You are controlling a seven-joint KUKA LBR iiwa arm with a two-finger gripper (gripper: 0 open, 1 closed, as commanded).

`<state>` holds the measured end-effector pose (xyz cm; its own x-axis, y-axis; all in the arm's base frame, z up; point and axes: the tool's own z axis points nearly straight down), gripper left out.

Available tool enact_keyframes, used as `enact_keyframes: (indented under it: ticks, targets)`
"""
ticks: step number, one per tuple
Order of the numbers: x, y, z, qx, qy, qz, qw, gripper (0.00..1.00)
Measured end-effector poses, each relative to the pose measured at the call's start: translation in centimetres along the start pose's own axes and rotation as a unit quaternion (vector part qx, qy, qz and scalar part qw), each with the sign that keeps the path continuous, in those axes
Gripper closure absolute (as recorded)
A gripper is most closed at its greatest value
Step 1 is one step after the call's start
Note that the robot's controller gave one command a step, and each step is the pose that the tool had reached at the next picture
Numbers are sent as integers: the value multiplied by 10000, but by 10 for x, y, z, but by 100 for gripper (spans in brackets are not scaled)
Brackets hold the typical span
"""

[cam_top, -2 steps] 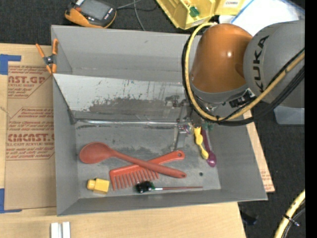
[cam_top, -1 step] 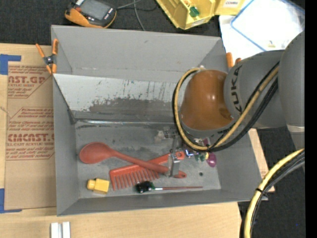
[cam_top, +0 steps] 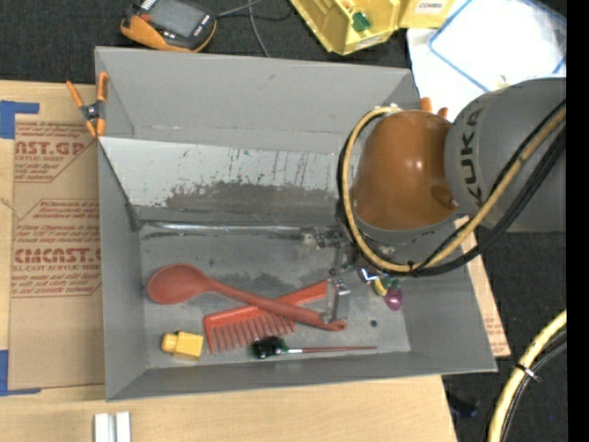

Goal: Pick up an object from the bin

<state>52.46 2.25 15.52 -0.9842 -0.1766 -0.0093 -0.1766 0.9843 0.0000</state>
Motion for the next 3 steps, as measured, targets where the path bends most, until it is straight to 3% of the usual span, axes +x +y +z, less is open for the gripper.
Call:
enact_keyframes:
  ticks: [1, 2, 3]
  targets:
    - [8, 28, 56, -8, 61, 441, 9990, 0]
    - [1, 11, 86, 10, -46, -242, 9997, 0]
    - [13, 24, 84, -6, 21, -325, 9995, 100]
